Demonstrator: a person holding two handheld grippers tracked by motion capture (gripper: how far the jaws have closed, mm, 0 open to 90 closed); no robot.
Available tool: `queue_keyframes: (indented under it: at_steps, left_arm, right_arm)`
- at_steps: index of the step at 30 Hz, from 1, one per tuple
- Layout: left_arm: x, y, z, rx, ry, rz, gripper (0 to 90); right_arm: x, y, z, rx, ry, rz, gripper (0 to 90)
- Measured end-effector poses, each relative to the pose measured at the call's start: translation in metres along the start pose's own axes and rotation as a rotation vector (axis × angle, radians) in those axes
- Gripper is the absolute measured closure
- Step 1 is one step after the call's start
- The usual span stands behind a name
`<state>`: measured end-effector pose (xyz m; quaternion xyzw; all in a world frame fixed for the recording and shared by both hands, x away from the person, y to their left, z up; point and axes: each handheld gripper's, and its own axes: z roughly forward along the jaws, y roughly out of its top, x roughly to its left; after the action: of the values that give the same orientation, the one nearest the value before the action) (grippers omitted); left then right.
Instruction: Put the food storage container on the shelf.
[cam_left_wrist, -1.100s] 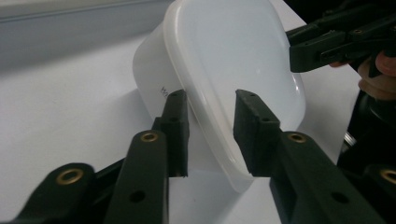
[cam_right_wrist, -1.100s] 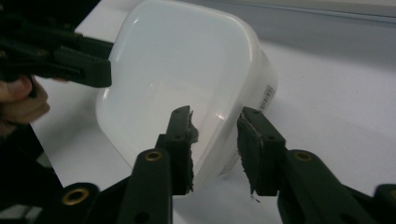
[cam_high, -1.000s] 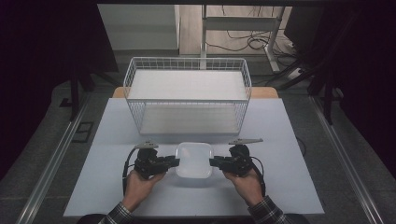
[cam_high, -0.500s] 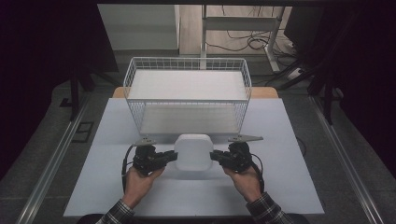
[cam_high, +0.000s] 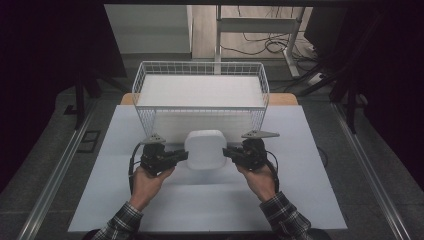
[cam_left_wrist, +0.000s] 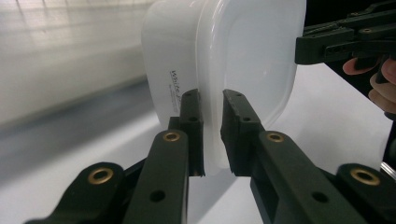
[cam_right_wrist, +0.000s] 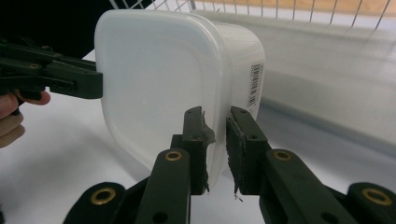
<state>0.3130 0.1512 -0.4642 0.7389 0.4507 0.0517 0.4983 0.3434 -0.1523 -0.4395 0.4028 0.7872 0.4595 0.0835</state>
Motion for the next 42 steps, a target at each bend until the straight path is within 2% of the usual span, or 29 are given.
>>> queue_keyframes:
  at_steps: [6, 15, 17, 19, 27, 34, 42]
  left_arm:
    - [0.009, 0.016, 0.003, -0.010, 0.013, 0.013, 79.8]
    - [0.028, 0.036, 0.020, -0.018, 0.039, 0.013, 79.8]
    - [0.031, 0.037, 0.025, -0.016, 0.043, -0.009, 79.8]
    - [0.034, 0.037, 0.027, -0.014, 0.043, -0.006, 79.8]
    - [0.048, 0.033, 0.041, -0.010, 0.042, -0.053, 79.6]
    - [0.057, 0.032, 0.045, 0.002, 0.047, -0.061, 79.3]
    - [0.062, 0.032, 0.048, -0.024, 0.036, -0.077, 78.4]
  right_arm:
    - [-0.007, 0.012, 0.007, -0.019, -0.003, -0.006, 77.1]
    - [-0.026, 0.030, 0.030, -0.036, -0.037, 0.005, 76.4]
    - [-0.029, 0.031, 0.035, -0.034, -0.045, 0.007, 76.2]
    - [-0.030, 0.032, 0.038, -0.034, -0.048, 0.009, 76.1]
    - [-0.040, 0.030, 0.056, -0.014, -0.070, 0.039, 75.6]
    - [-0.043, 0.029, 0.064, -0.007, -0.068, 0.051, 75.5]
    - [-0.045, 0.030, 0.067, -0.025, -0.060, 0.051, 74.2]
